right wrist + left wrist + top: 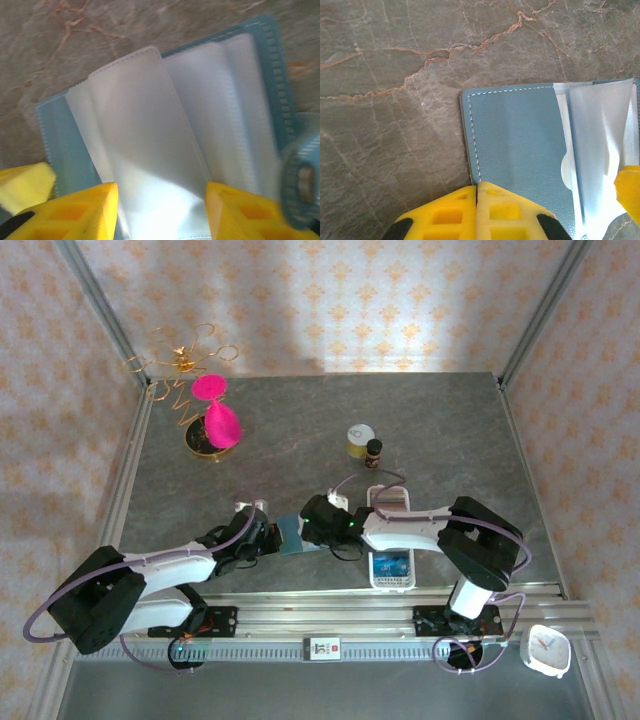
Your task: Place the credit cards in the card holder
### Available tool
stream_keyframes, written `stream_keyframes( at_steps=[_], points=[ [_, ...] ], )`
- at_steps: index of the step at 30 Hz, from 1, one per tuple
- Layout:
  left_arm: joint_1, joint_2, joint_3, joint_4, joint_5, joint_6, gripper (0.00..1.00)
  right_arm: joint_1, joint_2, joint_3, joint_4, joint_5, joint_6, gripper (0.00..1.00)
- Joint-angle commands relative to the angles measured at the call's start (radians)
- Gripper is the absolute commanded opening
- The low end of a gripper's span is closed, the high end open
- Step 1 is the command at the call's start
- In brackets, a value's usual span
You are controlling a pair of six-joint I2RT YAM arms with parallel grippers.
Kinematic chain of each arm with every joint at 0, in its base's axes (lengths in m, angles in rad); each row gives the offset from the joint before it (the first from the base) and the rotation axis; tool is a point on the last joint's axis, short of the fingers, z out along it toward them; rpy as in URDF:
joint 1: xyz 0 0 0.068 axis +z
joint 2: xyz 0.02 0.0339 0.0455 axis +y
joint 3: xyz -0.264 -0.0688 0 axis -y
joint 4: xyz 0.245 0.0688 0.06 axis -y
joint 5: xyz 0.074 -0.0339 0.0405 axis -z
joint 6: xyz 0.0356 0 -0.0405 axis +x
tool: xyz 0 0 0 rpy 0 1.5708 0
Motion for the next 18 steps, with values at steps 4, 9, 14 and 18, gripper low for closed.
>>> stream_keyframes(
  at_steps=[4, 9, 14, 18],
  points=[
    [0.006, 0.03, -0.038, -0.042, 0.009, 0.001, 0.04, 0.009, 0.023, -0.036, 0.188, -0.087, 0.036, 0.5],
    [0.006, 0.028, -0.048, -0.031, 0.011, -0.023, 0.07, 0.01, 0.029, -0.054, 0.262, -0.113, 0.063, 0.49],
    [0.009, -0.003, -0.065, -0.011, 0.016, -0.053, 0.13, 0.01, 0.031, -0.07, 0.313, -0.129, 0.084, 0.48],
    [0.011, -0.015, -0.077, 0.007, 0.028, -0.067, 0.14, 0.009, 0.029, -0.088, 0.392, -0.157, 0.104, 0.47]
  ],
)
